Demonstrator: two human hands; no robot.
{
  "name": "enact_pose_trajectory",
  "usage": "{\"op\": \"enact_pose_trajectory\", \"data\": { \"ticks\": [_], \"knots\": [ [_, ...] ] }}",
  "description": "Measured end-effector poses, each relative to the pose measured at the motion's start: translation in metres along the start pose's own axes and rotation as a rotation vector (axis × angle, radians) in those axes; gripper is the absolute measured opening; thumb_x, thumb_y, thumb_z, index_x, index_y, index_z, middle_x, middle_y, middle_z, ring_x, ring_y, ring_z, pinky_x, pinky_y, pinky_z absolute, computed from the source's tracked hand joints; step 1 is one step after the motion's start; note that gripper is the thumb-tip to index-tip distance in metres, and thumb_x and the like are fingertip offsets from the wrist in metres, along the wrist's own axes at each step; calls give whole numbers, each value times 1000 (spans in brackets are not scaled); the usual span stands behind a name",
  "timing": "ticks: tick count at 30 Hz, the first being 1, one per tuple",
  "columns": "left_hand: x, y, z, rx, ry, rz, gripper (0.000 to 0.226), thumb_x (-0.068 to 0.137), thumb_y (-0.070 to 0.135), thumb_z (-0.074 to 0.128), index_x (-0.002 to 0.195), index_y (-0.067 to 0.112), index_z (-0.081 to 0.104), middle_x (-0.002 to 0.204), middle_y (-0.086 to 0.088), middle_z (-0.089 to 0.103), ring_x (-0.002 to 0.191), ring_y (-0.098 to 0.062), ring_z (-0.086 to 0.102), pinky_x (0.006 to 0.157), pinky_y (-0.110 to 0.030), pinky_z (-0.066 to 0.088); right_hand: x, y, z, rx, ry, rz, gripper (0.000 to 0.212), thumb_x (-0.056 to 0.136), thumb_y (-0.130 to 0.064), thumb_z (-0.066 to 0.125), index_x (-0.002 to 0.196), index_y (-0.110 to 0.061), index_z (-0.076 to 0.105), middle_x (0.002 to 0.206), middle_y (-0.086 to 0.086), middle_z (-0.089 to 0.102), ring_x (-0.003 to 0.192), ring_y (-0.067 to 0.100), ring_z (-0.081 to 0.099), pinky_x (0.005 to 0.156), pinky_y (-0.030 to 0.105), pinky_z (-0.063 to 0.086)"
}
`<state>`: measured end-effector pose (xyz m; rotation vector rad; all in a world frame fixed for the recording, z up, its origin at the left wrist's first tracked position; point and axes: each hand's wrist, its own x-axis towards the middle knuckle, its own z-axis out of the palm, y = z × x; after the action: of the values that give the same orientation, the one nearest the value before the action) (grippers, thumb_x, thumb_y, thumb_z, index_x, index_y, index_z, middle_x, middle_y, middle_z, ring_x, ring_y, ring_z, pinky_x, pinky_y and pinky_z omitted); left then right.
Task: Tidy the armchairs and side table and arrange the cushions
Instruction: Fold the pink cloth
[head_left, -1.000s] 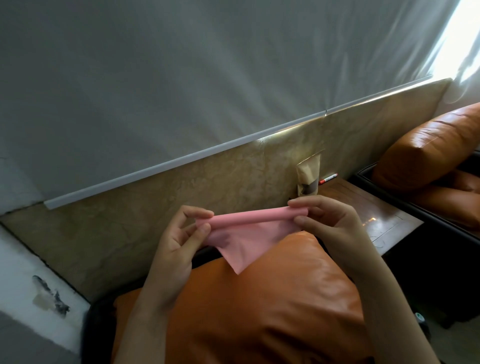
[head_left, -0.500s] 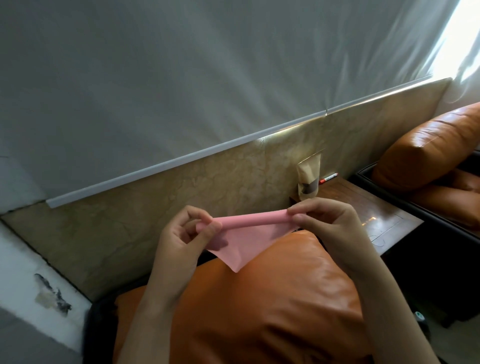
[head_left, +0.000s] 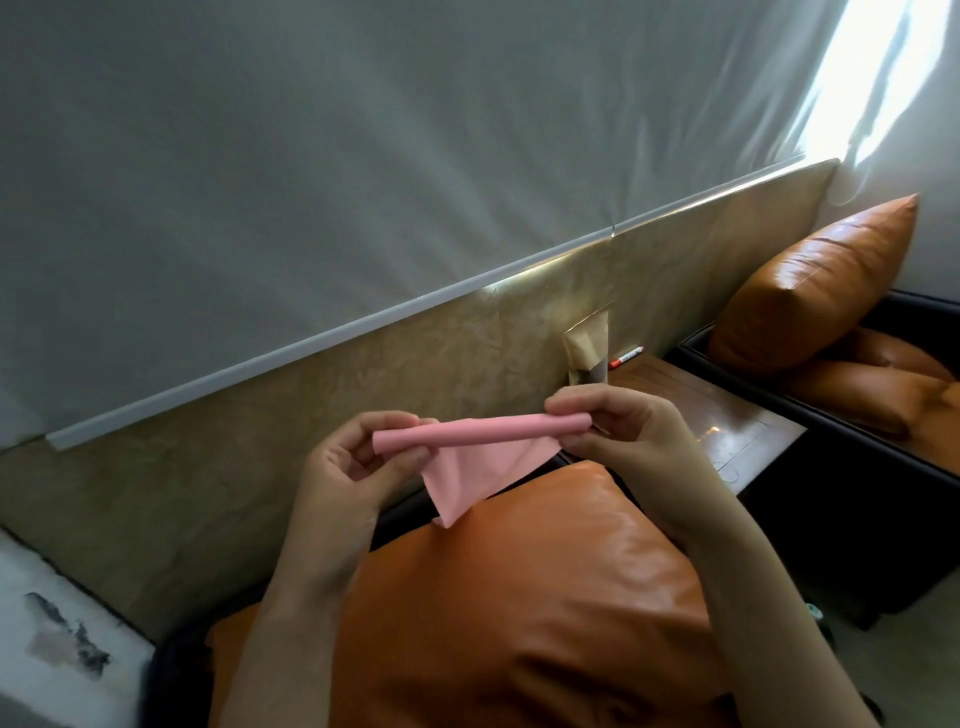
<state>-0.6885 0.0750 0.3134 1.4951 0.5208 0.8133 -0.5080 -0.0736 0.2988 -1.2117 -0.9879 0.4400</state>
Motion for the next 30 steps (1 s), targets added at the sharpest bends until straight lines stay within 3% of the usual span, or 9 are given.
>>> {"op": "enact_pose_trajectory", "data": {
  "ticks": [4,11,15,21,27,30],
  "knots": [
    [3,11,3,5,14,44,28,65,16,65,93,16,67,93,2,74,94,-13,68,85,-33,52,6,-5,3,84,15,-12,39,81,12,63,91,-23,77,98,3,73,96,15,67,82,23,51],
    [0,25,-2,-65,63,91,31,69,16,62,99,16,67,91,2,73,90,-15,70,76,-25,57,13,-24,12,199,-53,-42,23,84,-8,59,101,-17,71,89,11,75,88,24,72,77,30,57],
    [-3,37,-3,23,83,140,31,69,23,61,99,18,66,87,5,73,83,-13,71,72,-21,58,16,-31,14,161,-37,-91,24,84,-5,59,102,-14,71,83,8,74,79,16,70,70,22,54],
    [-6,64,-1,113,38,236,25,75,29,59,95,16,67,78,2,72,72,-15,70,60,-26,58,19,-57,8,123,-18,-216,30,82,-8,60,101,-26,75,71,3,69,63,9,62,57,18,51],
    [-4,90,18,79,-82,334,32,81,36,50,95,11,63,67,9,64,60,-4,61,49,-17,50,22,-97,-1,222,52,-288,27,72,-22,66,97,-26,77,76,6,70,67,12,59,56,19,50],
    [2,89,21,26,-41,338,28,83,33,51,93,10,63,64,6,64,57,-7,62,49,-22,53,26,-94,-1,203,69,-257,25,78,-16,64,98,-23,76,79,6,72,70,12,61,59,19,51]
  ]
}}
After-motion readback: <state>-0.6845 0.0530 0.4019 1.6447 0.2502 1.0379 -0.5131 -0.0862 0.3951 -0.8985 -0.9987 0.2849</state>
